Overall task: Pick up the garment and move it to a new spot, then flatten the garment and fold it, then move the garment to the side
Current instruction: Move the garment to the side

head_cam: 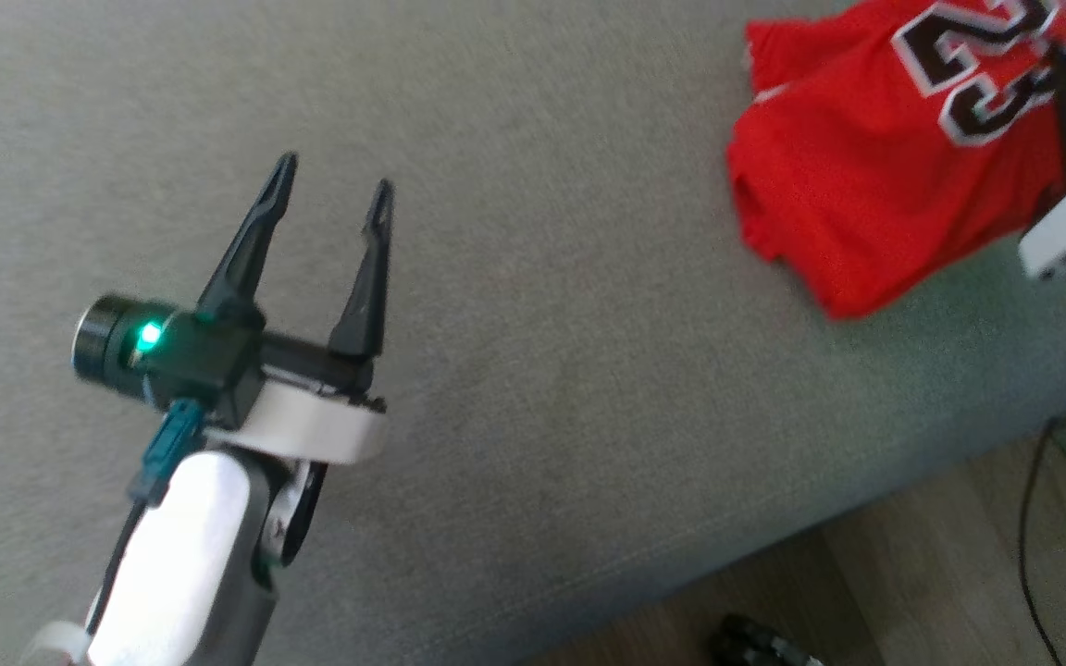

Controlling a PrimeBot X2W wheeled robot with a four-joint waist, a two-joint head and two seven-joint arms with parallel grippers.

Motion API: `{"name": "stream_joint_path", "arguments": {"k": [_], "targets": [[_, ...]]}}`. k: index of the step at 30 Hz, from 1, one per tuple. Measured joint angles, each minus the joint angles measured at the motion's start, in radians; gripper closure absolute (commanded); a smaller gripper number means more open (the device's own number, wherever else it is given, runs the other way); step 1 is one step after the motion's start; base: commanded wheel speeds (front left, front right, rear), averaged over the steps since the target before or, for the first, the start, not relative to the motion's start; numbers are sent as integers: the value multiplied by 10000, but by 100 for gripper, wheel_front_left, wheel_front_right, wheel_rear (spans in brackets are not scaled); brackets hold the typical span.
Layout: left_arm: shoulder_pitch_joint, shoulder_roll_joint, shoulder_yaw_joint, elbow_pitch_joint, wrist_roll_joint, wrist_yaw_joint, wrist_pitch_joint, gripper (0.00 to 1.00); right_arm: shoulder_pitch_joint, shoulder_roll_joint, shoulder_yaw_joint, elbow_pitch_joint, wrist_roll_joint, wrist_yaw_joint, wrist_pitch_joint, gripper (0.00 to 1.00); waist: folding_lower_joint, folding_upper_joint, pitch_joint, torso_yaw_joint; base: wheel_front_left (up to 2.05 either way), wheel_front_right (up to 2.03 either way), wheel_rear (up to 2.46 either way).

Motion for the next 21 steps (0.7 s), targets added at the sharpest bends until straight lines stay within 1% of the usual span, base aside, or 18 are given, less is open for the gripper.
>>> {"name": "stream_joint_path", "arguments": {"k": [8, 12, 16, 17, 18, 19, 20, 21], "targets": [[-1068, 173, -330, -290, 360, -280, 378, 0, -1097, -10, -694, 1028, -155, 0, -646, 100, 1, 0, 1251, -418, 0, 0, 0], [-1476, 221, -489, -316, 445, -424, 437, 0, -1495, -4, -1110, 1666, -391, 0, -995, 100, 1, 0, 1870, -477, 0, 0, 0], [-1734, 222, -541, -270, 445, -462, 464, 0, -1802, 2, -1469, 2445, -702, 0, -1290, 100, 2, 0, 2351, -434, 0, 0, 0], [-1785, 219, -548, -255, 445, -520, 462, 0, -1870, 0, -1538, 2658, -803, 0, -1377, 91, 1, 0, 2437, -399, 0, 0, 0], [-1822, 217, -564, -221, 445, -525, 460, 0, -1922, 2, -1661, 2853, -834, 0, -1461, 71, 1, 0, 2496, -346, 0, 0, 0], [-1838, 213, -579, -182, 443, -529, 443, 0, -1958, 2, -1749, 3032, -901, 0, -1576, 40, 1, 0, 2535, -275, 0, 0, 0], [-1838, 213, -579, -182, 443, -529, 443, 0, -1958, 2, -1749, 3032, -901, 0, -1576, 47, 1, 0, 2535, -275, 0, 0, 0], [-1849, 207, -585, -134, 443, -529, 405, 0, -2011, 0, -1808, 3310, -1014, 0, -1860, 45, -1, 0, 2578, -144, 0, 0, 0]]}}
